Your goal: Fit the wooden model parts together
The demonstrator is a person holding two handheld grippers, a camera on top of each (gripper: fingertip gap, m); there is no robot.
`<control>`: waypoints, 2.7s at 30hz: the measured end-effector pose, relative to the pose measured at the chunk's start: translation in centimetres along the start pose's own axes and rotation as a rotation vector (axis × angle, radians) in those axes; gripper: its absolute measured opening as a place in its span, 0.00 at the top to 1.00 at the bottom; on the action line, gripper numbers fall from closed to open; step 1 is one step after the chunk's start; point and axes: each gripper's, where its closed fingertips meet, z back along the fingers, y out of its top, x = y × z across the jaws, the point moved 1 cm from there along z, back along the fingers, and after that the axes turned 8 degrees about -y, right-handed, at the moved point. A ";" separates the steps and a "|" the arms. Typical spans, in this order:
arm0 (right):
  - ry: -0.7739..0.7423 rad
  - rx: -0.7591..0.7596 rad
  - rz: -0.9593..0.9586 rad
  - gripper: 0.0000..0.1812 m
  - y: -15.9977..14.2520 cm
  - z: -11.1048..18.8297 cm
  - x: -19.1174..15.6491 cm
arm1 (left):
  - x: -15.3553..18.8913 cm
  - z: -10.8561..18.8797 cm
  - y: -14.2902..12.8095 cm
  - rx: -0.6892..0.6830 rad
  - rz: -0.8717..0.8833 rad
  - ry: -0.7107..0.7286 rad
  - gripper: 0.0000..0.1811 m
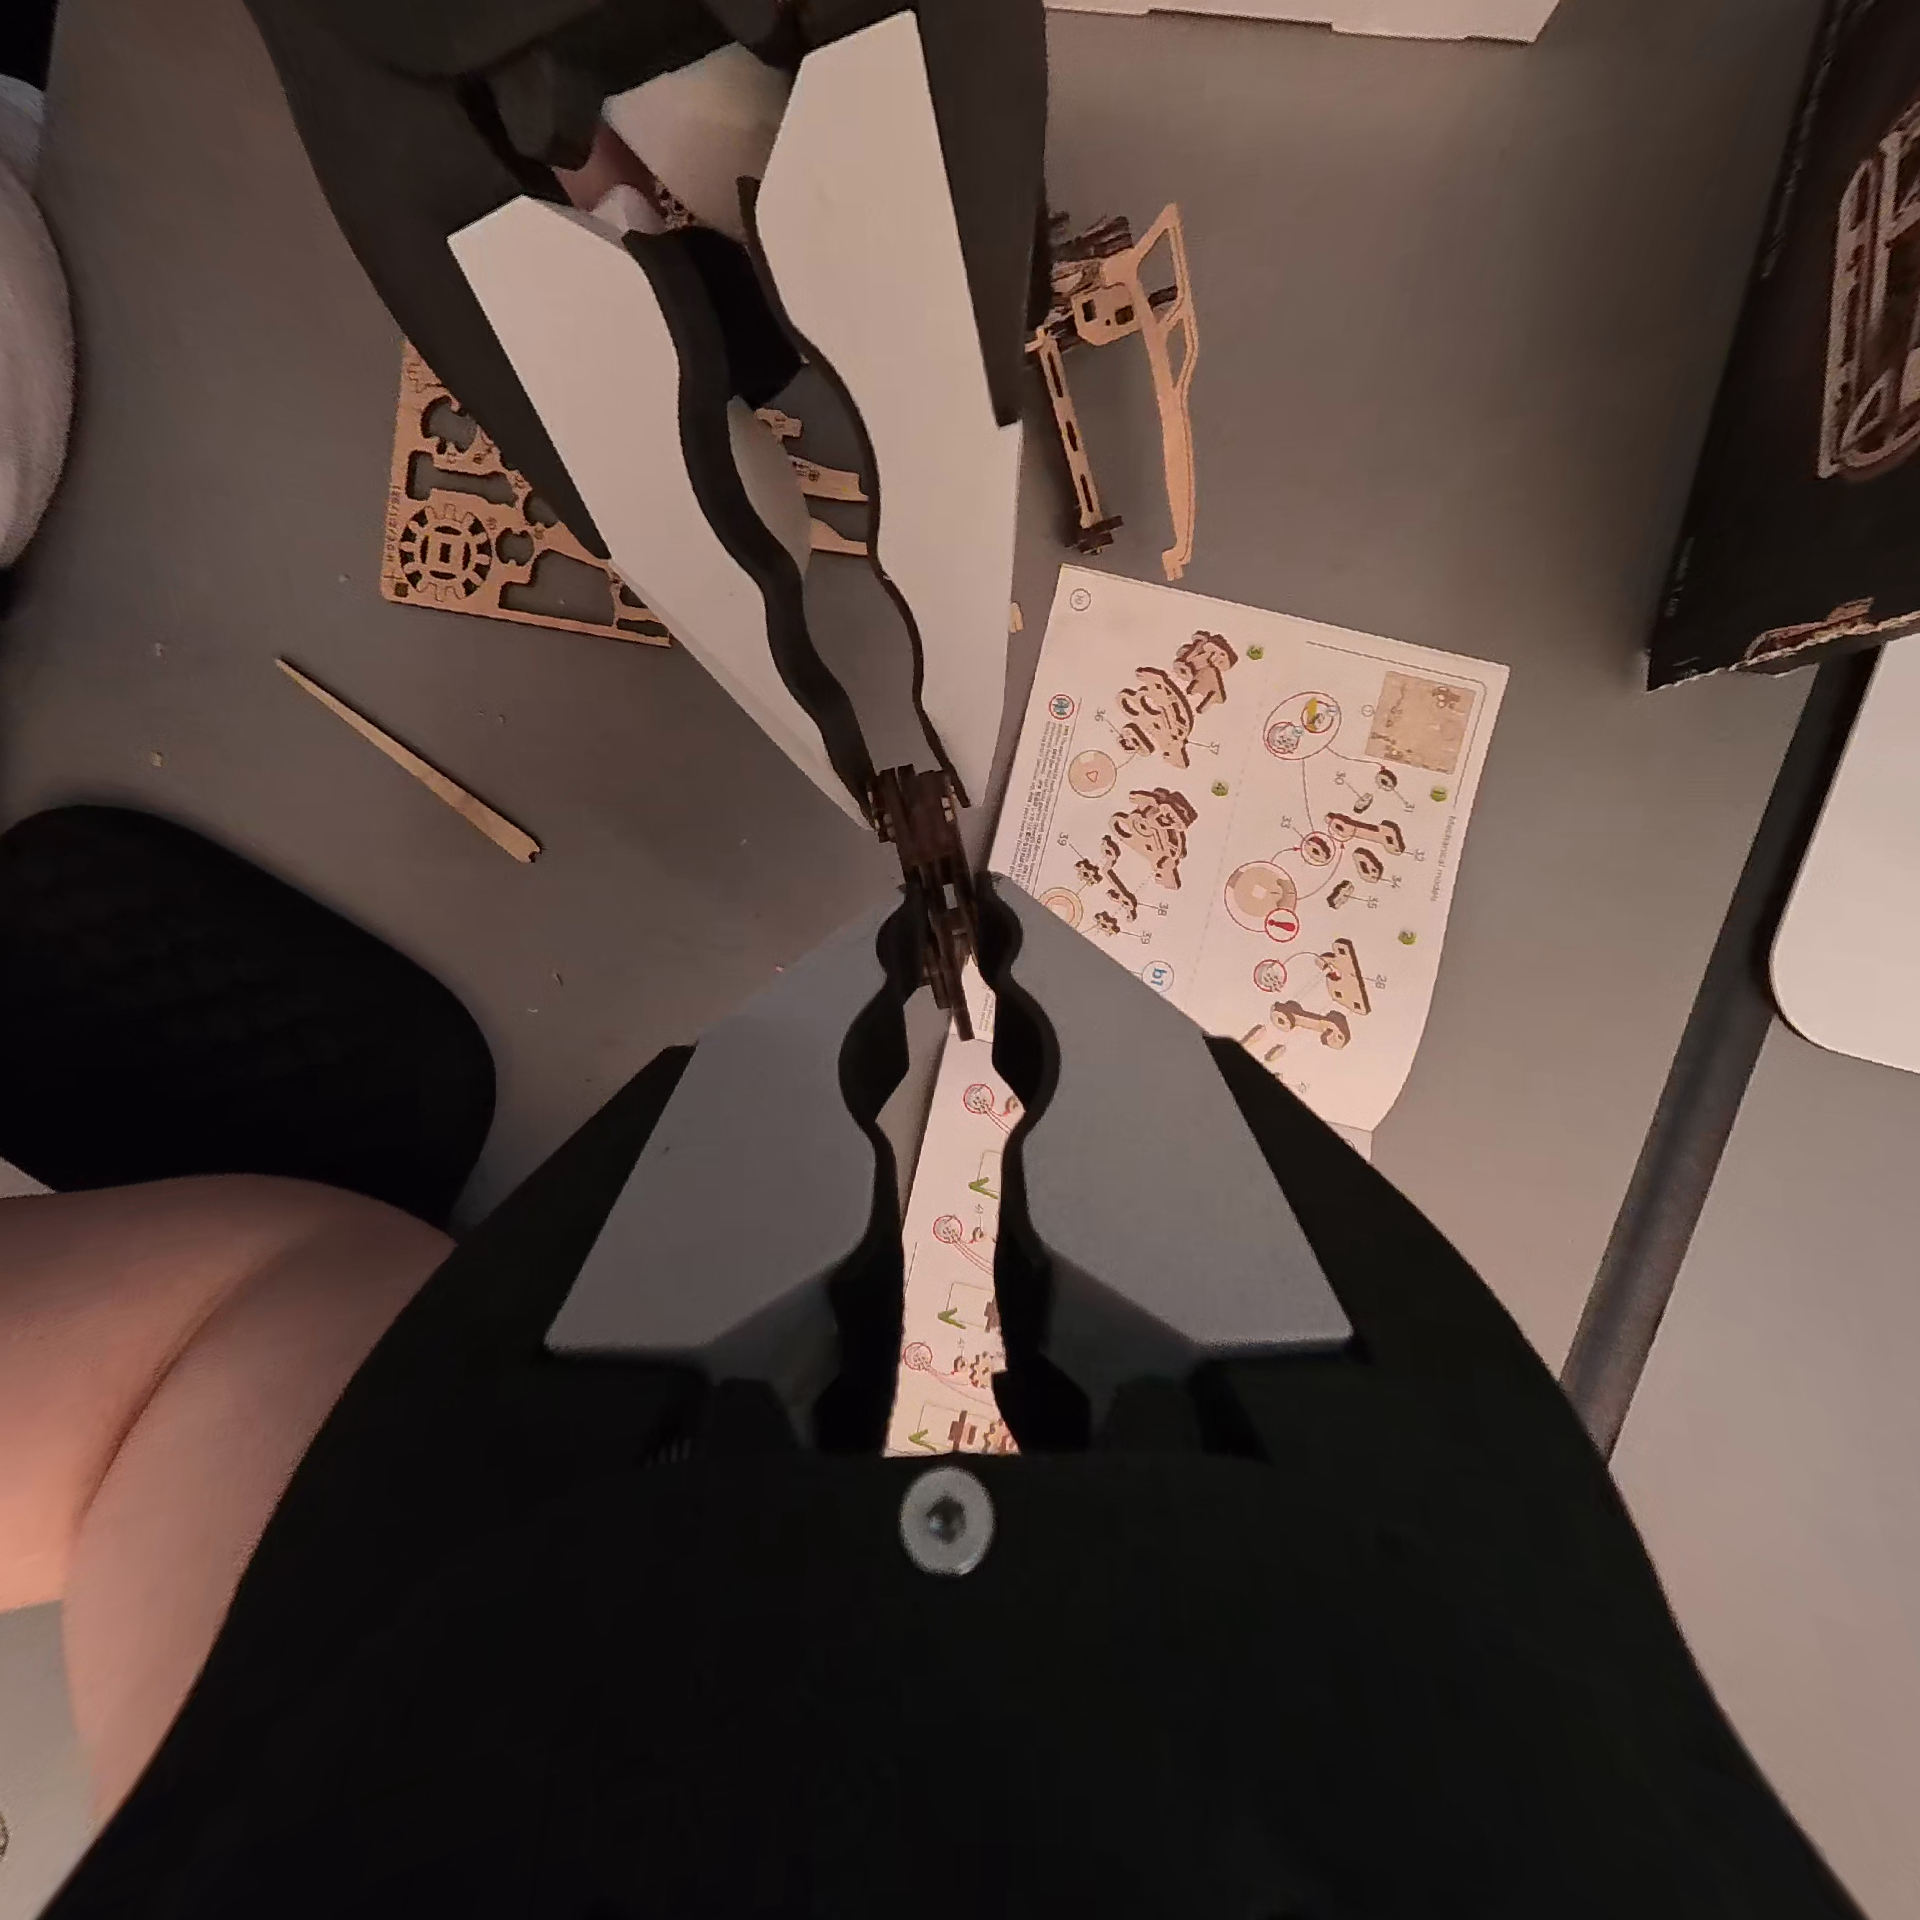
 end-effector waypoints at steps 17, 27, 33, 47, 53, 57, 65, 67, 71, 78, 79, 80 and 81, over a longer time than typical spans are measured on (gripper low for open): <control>-0.287 -0.121 -0.203 0.99 -5.4 3.5 4.1 | -2.3 5.9 -0.5 0.094 0.072 0.184 0.80; -0.444 -0.223 -0.236 0.99 -11.5 5.7 6.0 | -3.2 7.2 -0.7 0.128 0.109 0.184 0.84; -0.412 -0.228 -0.280 0.99 -12.0 5.4 6.0 | -3.6 7.9 -1.2 0.116 0.113 0.204 0.84; -0.411 -0.178 -0.236 0.99 -10.8 5.5 5.8 | -2.7 11.5 -9.3 -0.122 0.187 0.133 0.80; -0.415 -0.159 -0.232 0.99 -10.7 5.8 5.7 | -1.9 10.1 -12.3 -0.271 0.159 0.083 0.83; -0.410 -0.160 -0.233 0.99 -10.7 5.7 5.7 | -1.9 9.1 -13.7 -0.324 0.184 0.076 0.83; -0.407 -0.157 -0.220 0.99 -10.3 5.7 5.5 | -2.1 8.5 -15.2 -0.356 0.179 0.091 0.93; -0.403 -0.152 -0.214 0.99 -10.2 5.7 5.4 | -2.5 8.5 -15.2 -0.341 0.189 0.102 0.85; -0.400 -0.147 -0.208 0.99 -10.0 5.7 5.3 | -2.4 8.4 -15.1 -0.327 0.171 0.080 0.94; -0.395 -0.145 -0.210 0.99 -10.1 5.7 5.2 | -2.5 8.3 -14.9 -0.304 0.152 0.071 0.94; -0.397 -0.143 -0.209 0.99 -10.1 5.8 5.2 | -2.6 8.4 -14.8 -0.301 0.122 0.081 0.94; -0.398 -0.140 -0.207 0.99 -10.0 5.8 5.2 | -2.6 8.4 -14.5 -0.297 0.083 0.092 0.94; -0.399 -0.137 -0.206 0.99 -10.0 5.8 5.2 | -2.6 8.4 -14.3 -0.294 0.041 0.102 0.94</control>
